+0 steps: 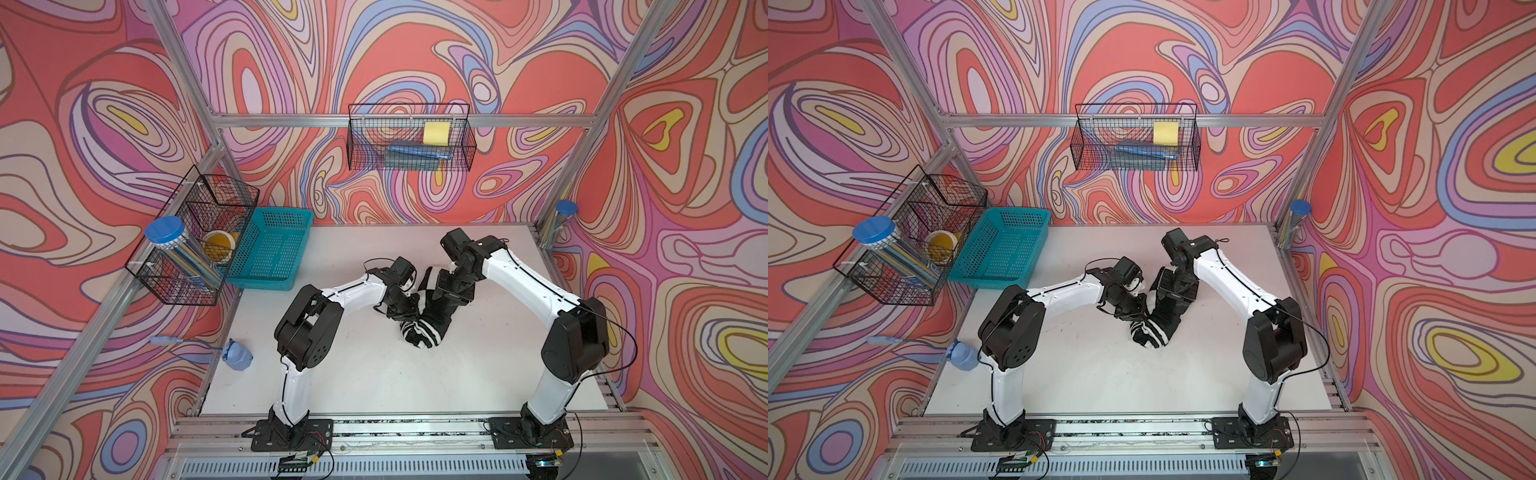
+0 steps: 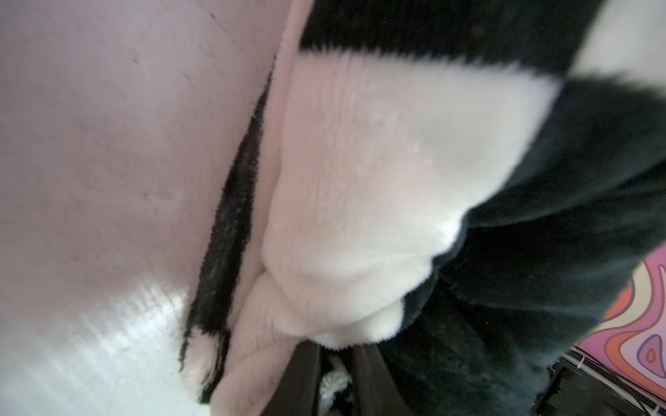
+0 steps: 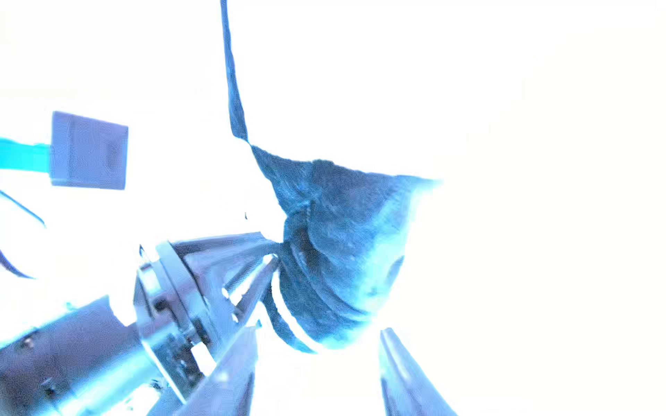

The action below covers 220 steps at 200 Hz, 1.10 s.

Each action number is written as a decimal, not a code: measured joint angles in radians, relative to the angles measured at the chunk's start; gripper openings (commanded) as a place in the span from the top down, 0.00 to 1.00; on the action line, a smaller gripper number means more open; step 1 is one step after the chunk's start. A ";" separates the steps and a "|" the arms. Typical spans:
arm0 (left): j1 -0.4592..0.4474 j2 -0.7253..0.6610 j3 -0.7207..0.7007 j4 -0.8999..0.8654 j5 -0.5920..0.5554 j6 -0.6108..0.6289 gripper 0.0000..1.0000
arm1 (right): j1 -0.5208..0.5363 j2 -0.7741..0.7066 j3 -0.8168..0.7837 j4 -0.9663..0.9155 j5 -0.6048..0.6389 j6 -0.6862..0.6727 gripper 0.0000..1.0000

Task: Roll up the pillowcase
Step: Roll the pillowcase at the center of the board, then move the bin to the center of the board.

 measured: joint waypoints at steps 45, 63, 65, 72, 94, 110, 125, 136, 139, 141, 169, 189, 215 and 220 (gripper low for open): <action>0.000 0.002 0.010 -0.014 -0.012 -0.001 0.77 | -0.011 0.274 0.032 0.119 -0.023 0.006 0.85; 0.002 -0.001 0.008 -0.011 -0.019 -0.007 0.65 | -0.026 0.319 0.042 0.131 -0.057 -0.001 0.84; 0.003 -0.004 0.006 -0.011 -0.021 -0.008 0.63 | -0.027 0.318 0.042 0.131 -0.060 -0.002 0.84; 0.005 -0.014 -0.002 -0.006 -0.026 -0.011 0.55 | -0.030 0.316 0.042 0.132 -0.066 -0.003 0.84; 0.029 -0.080 -0.045 -0.010 -0.074 -0.024 0.41 | -0.038 0.316 0.033 0.141 -0.086 -0.010 0.82; 0.066 -0.149 -0.064 -0.050 -0.127 -0.030 0.35 | -0.045 0.314 0.025 0.148 -0.104 -0.017 0.81; 0.103 -0.222 -0.047 -0.096 -0.211 -0.018 0.33 | -0.051 0.314 0.021 0.153 -0.121 -0.024 0.80; 0.128 -0.259 0.003 -0.143 -0.283 0.001 0.29 | -0.056 0.314 0.019 0.156 -0.132 -0.031 0.80; 0.133 -0.266 0.019 -0.154 -0.304 0.007 0.29 | -0.056 0.314 0.019 0.156 -0.135 -0.032 0.80; 0.140 -0.270 0.036 -0.164 -0.323 0.012 0.29 | -0.057 0.314 0.018 0.157 -0.137 -0.034 0.79; 0.209 -0.263 0.241 -0.247 -0.521 0.079 0.27 | -0.064 0.316 0.018 0.159 -0.159 -0.051 0.78; 0.268 -0.201 0.361 -0.305 -0.678 0.156 0.26 | -0.067 0.317 0.016 0.160 -0.177 -0.063 0.78; 0.307 -0.056 0.498 -0.390 -0.891 0.275 0.25 | -0.074 0.322 0.015 0.163 -0.203 -0.073 0.78; 0.309 -0.027 0.518 -0.404 -0.926 0.296 0.24 | -0.074 0.322 0.015 0.163 -0.205 -0.076 0.78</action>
